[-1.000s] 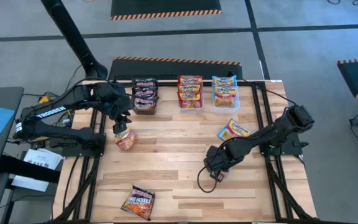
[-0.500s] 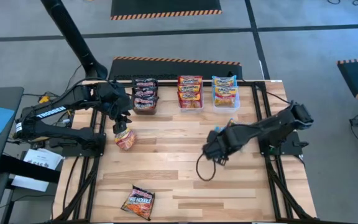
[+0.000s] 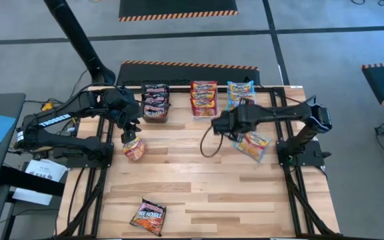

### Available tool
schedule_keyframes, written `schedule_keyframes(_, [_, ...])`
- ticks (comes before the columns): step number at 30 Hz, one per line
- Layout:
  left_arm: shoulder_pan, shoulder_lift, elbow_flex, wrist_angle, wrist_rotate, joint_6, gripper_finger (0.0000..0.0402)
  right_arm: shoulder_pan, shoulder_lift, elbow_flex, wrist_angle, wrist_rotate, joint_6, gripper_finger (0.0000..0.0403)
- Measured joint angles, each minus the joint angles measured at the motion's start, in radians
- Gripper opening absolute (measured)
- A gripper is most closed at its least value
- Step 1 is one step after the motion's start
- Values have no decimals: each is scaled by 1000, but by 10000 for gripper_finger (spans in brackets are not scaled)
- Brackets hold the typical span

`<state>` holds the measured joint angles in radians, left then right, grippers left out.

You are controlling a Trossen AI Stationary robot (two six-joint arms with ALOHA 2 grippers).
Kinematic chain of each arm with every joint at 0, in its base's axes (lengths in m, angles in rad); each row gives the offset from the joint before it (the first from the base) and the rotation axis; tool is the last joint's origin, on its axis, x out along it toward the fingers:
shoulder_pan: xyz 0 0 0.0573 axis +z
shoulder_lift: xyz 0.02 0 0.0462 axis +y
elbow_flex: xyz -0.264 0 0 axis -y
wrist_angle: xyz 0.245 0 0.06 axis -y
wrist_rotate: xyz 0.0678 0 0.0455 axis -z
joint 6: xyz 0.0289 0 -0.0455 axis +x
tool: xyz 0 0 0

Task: Sort Maruchan noodles
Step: Put the light blue noodle pack into the black bin

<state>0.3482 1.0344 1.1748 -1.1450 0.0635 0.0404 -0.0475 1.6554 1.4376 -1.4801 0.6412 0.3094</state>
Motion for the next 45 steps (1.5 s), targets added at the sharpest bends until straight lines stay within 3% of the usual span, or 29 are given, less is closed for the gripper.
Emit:
schedule_keyframes(9, [0, 0, 0, 0, 0, 0, 155, -162, -1, -23, 75, 158, -212, 0])
schedule_keyframes(19, [0, 0, 0, -2, 0, -1, 155, -261, 0, -184, 267, 208, -348, 0])
schedule_keyframes(32, [0, 0, 0, -1, 0, -1, 155, -340, 0, -296, 433, 196, -481, 1])
schedule_keyframes(36, [0, 0, 0, -1, 0, -1, 155, -358, 20, -297, 449, 142, -523, 2])
schedule_keyframes(45, [0, 0, 0, -1, 0, -11, 155, -366, 84, -298, 474, 142, -531, 46])
